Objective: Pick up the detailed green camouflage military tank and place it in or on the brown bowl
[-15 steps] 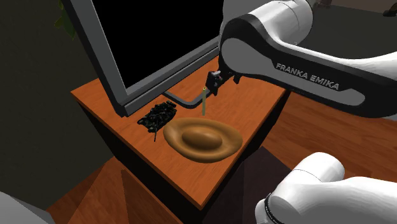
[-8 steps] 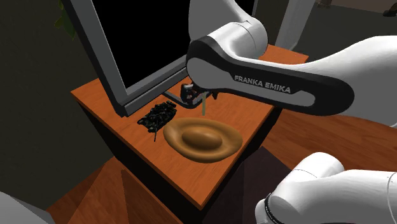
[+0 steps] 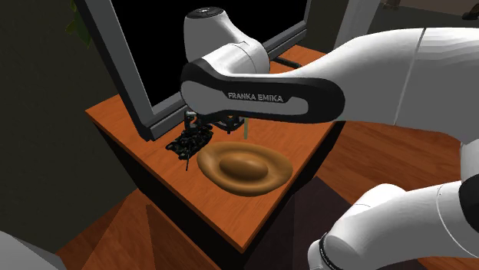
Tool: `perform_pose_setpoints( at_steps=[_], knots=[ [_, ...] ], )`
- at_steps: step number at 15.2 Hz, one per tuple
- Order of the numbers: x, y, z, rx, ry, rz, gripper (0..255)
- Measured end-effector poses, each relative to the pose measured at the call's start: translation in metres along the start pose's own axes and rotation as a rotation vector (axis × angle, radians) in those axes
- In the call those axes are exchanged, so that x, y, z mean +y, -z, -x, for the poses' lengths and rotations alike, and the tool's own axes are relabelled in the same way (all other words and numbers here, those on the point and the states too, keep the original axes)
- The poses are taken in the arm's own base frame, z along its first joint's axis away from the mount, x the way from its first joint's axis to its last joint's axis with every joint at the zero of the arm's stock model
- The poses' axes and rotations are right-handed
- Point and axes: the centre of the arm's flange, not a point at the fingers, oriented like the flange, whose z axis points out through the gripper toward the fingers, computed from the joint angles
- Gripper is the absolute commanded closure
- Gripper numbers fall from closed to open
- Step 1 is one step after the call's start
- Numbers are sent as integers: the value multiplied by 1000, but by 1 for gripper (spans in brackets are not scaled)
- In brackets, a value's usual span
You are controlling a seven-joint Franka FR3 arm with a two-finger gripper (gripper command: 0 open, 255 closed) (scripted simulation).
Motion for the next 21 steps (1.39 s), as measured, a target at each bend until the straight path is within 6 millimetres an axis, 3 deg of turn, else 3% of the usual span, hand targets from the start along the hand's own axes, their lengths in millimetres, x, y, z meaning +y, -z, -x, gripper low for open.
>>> perform_pose_setpoints(
  at_steps=[7,14,21],
  knots=[
    [-67,-42,-24,-60,-141,-43,0],
    [-74,-76,-24,-65,-154,-47,0],
    [-74,-79,-24,-62,-154,-49,0]
  ],
)
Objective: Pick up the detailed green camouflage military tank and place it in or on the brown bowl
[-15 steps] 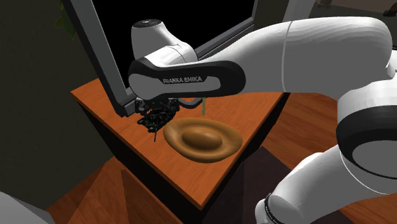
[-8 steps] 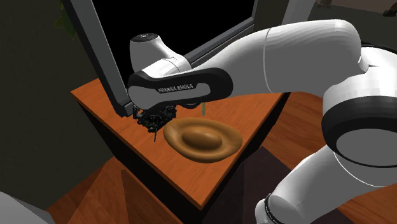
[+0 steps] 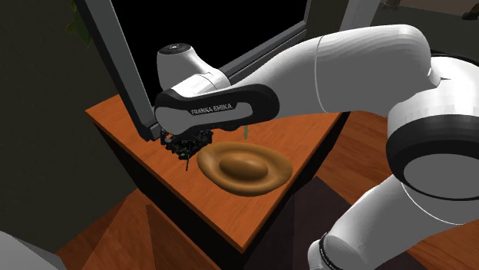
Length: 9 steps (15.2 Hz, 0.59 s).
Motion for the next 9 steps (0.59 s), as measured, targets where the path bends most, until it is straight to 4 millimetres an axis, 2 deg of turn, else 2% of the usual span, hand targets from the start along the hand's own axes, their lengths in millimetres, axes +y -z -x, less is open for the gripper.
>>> perform_pose_setpoints(
  at_steps=[1,3,9],
  knots=[
    [0,0,0,0,0,0,255],
    [0,6,-3,11,-2,-9,255],
    [-2,2,0,1,0,-1,255]
  ],
)
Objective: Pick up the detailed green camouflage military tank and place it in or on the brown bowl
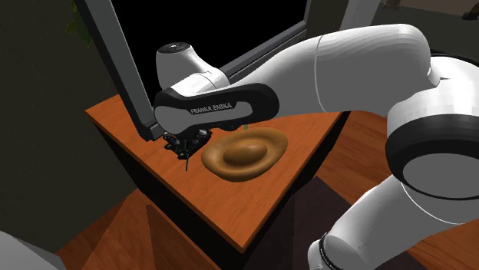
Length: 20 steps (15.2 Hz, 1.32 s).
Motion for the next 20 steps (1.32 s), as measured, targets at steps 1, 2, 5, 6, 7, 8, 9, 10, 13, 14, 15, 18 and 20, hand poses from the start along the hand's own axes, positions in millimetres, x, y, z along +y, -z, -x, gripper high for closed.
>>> perform_pose_setpoints(
  at_steps=[1,2,5,6,7,8,9,10,13,14,15,18,20],
  knots=[
    [0,0,0,0,0,0,255],
    [0,0,0,1,1,-2,255],
    [1,8,1,-3,0,2,255],
    [0,12,1,-3,0,3,255],
    [-1,16,1,-4,0,3,255],
    [0,22,0,-4,0,3,255],
    [-1,28,0,-4,0,3,255],
    [0,33,0,-4,0,3,255],
    [-3,49,1,-4,1,3,255],
    [-3,55,2,-4,0,3,255],
    [-4,59,1,-4,1,3,255],
    [-5,74,0,-4,0,3,255],
    [-6,86,2,-4,0,3,255]
  ],
)
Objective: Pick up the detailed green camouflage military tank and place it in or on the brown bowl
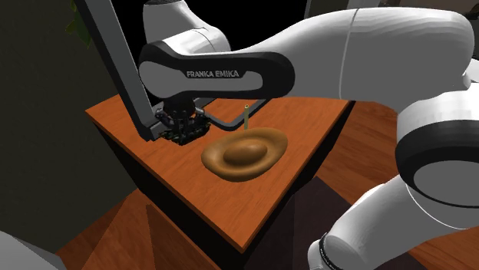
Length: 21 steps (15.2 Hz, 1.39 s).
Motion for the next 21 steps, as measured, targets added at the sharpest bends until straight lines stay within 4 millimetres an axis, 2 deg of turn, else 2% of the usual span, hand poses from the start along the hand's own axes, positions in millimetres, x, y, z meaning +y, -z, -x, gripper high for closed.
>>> perform_pose_setpoints(
  at_steps=[15,17,21],
  knots=[
    [-7,77,0,0,0,0,255],
    [4,81,10,0,0,1,255],
    [41,87,48,1,0,1,255]
  ],
)
